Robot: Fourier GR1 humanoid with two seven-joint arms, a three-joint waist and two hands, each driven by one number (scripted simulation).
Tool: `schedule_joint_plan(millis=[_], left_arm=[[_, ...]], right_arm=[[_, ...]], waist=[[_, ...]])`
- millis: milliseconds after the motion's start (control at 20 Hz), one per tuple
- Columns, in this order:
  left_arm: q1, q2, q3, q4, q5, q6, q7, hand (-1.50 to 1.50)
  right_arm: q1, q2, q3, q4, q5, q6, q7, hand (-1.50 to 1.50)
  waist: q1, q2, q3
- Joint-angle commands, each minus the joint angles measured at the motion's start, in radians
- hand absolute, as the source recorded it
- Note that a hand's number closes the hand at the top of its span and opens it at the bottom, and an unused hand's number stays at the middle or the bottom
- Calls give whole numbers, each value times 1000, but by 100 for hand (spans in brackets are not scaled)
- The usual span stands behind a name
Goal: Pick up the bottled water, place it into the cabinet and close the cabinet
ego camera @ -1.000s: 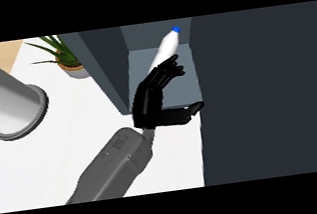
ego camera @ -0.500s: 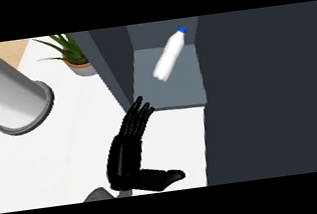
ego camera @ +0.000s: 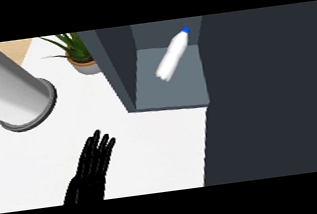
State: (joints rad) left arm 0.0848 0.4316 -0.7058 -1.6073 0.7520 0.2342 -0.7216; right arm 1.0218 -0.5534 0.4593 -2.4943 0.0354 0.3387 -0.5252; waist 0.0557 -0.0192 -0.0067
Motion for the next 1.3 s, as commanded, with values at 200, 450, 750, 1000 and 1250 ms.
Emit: schedule_joint_plan(millis=[200,450,750,1000,1250], left_arm=[[196,235,113,-102,55,-156,-110,-150],[288,345,177,-154,93,-250,-155,-150],[331,419,210,-158,110,-353,-186,-150],[352,458,228,-150,106,-402,-205,-150],[360,475,258,-119,121,-431,-217,-150]], right_arm=[[-111,-82,85,-202,164,4,144,150],[-199,-47,216,-176,142,-37,293,150],[-399,-6,286,-111,78,-31,449,150],[-583,-9,275,-67,61,1,507,150],[-702,16,292,10,22,3,591,150]], waist=[[19,8,-5],[24,18,-3],[60,34,-4],[92,37,-8],[111,42,-11]])
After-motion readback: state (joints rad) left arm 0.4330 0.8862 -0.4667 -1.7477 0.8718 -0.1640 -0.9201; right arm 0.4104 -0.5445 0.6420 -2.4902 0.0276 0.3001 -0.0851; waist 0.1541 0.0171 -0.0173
